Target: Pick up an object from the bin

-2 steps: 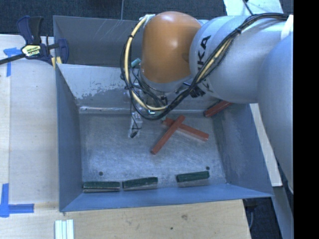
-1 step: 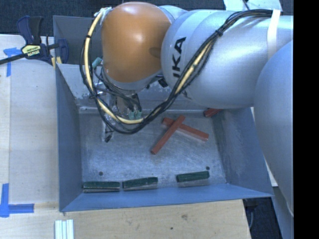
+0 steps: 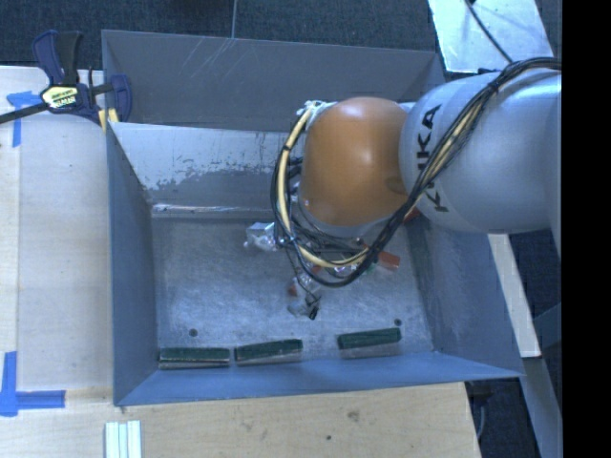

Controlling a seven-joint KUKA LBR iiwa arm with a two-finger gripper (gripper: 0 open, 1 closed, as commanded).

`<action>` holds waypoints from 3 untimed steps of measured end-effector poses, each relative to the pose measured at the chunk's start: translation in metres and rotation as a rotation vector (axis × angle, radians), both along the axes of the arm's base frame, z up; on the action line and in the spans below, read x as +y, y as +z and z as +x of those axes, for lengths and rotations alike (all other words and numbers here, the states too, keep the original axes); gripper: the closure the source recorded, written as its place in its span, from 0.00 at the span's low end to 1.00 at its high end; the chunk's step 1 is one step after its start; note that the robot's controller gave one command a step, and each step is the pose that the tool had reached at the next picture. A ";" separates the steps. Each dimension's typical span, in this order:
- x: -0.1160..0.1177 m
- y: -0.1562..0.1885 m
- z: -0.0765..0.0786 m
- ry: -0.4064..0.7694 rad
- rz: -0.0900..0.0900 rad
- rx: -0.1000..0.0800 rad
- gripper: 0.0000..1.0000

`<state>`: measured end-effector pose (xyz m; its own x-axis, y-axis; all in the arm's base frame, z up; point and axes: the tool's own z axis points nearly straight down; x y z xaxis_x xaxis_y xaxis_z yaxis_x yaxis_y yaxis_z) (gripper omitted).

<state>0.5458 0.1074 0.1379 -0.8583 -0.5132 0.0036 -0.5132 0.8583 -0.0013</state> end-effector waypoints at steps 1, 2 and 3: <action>-0.007 0.063 0.064 0.296 0.004 -0.013 0.00; -0.040 -0.071 0.005 0.496 0.005 0.003 0.00; -0.092 -0.005 0.021 0.840 0.000 -0.008 0.00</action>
Offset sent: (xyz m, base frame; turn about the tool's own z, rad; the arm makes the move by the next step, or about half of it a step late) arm 0.0615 -0.0063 0.0605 -0.2982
